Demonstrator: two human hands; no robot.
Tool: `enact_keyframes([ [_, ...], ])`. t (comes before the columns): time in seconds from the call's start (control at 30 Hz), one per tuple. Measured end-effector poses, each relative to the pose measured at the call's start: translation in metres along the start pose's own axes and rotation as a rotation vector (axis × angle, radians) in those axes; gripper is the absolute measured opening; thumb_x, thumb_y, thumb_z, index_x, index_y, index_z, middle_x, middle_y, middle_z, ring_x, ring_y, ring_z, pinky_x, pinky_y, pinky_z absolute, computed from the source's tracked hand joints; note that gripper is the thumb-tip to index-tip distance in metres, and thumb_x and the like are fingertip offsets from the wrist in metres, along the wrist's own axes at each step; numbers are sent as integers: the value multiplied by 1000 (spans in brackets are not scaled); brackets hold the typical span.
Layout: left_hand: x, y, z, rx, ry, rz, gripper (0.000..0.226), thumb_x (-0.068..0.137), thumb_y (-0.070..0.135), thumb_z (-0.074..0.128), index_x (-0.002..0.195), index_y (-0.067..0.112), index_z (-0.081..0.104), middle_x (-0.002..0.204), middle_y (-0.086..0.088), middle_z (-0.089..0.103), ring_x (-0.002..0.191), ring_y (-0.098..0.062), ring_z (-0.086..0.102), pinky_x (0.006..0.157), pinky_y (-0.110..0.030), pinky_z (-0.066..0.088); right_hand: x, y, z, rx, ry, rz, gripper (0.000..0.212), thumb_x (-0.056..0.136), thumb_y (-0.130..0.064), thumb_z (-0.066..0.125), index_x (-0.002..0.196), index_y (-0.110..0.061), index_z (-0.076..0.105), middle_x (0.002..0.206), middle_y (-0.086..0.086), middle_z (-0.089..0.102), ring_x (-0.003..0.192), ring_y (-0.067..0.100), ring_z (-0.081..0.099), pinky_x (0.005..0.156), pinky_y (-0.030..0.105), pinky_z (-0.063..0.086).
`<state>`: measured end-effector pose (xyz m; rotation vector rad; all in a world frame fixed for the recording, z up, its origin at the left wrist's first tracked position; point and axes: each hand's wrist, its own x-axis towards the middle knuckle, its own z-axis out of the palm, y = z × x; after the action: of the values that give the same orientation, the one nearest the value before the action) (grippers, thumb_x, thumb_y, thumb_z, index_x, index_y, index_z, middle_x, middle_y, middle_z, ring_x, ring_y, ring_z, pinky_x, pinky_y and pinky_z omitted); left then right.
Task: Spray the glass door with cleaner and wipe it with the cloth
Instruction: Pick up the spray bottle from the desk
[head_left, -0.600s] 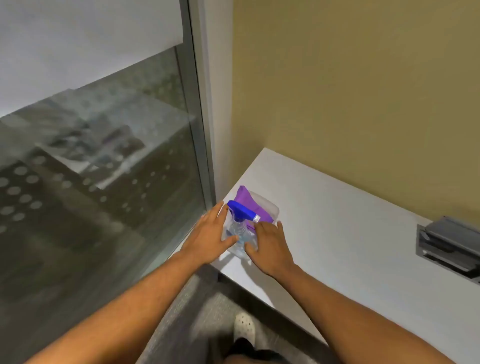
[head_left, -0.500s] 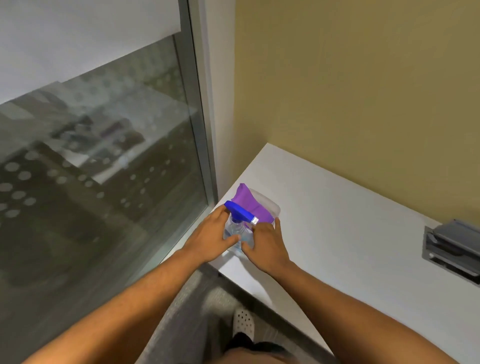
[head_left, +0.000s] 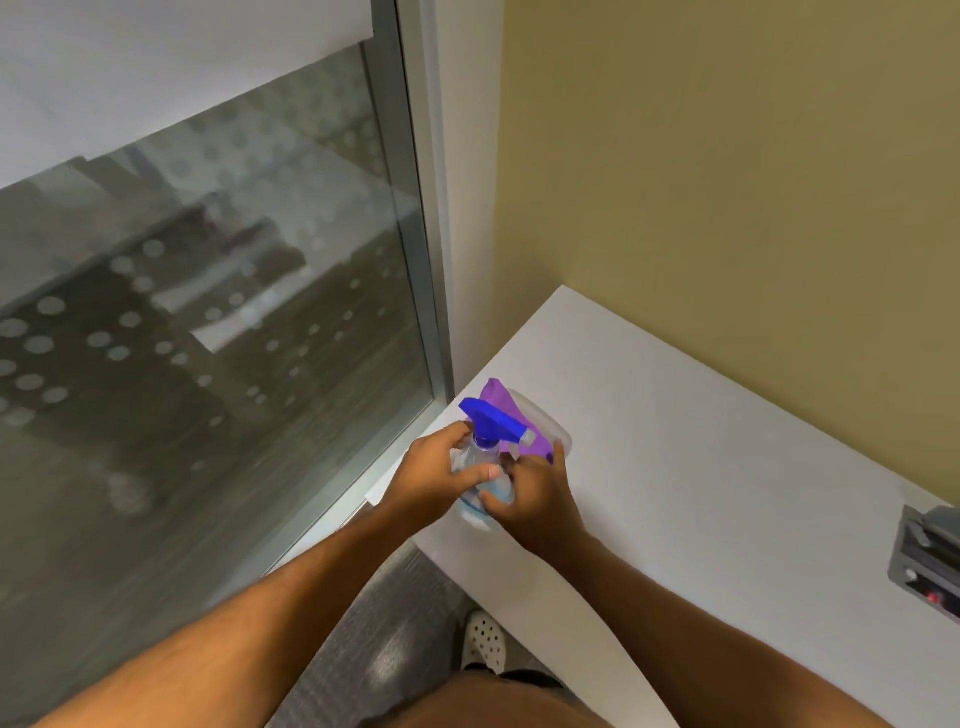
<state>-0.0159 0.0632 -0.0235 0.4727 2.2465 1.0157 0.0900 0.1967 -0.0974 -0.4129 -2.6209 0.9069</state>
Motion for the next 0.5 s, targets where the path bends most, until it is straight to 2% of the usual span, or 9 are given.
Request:
enact_keyframes([
  [0.07, 0, 7, -2, -115, 32, -12, 65, 88, 39, 84, 145, 24, 56, 131, 10, 64, 116, -13, 60, 88, -23, 49, 7, -4, -10, -43, 29, -16, 45, 91, -52, 71, 102, -9, 71, 87, 9, 75, 83, 23, 73, 101, 59, 57],
  [0.13, -2, 8, -6, -227, 48, 4, 68, 85, 41, 87, 144, 25, 58, 133, 10, 67, 116, -16, 66, 80, -14, 53, 14, -12, -22, 24, 29, 27, 42, 85, -50, 72, 105, -13, 71, 93, 6, 77, 89, 23, 74, 106, 68, 50],
  [0.23, -9, 4, -14, -364, 20, 23, 70, 79, 46, 88, 140, 24, 62, 127, 4, 73, 113, -19, 73, 79, -18, 61, 24, -26, -39, 89, -37, 14, 42, 81, -46, 71, 112, -18, 69, 103, 2, 78, 98, 20, 73, 112, 67, 45],
  [0.3, -16, 5, -22, -381, -9, 22, 60, 83, 46, 84, 135, 25, 63, 121, 4, 76, 105, -16, 77, 78, -21, 62, 30, -37, -50, 145, -97, -24, 45, 82, -44, 70, 115, -15, 70, 106, 1, 77, 98, 20, 72, 109, 53, 53],
  [0.37, -22, 5, -30, -402, -9, 3, 48, 88, 47, 77, 129, 25, 66, 114, 3, 79, 97, -14, 80, 76, -23, 63, 33, -47, -53, 213, -121, -41, 45, 83, -40, 73, 116, -10, 69, 102, 3, 76, 90, 19, 71, 91, 31, 62],
  [0.43, -30, 6, -40, -441, 26, -29, 40, 89, 50, 73, 121, 26, 69, 107, 1, 81, 92, -13, 81, 74, -26, 65, 35, -58, -53, 260, -149, -18, 44, 86, -41, 73, 112, -6, 69, 98, 4, 75, 83, 11, 70, 80, 11, 58],
  [0.5, -40, 3, -50, -471, 95, -68, 30, 93, 49, 71, 110, 24, 69, 98, 0, 80, 84, -11, 81, 67, -24, 63, 38, -71, -51, 359, -192, 43, 42, 86, -43, 72, 107, -7, 68, 98, 4, 73, 84, 5, 69, 78, 6, 54],
])
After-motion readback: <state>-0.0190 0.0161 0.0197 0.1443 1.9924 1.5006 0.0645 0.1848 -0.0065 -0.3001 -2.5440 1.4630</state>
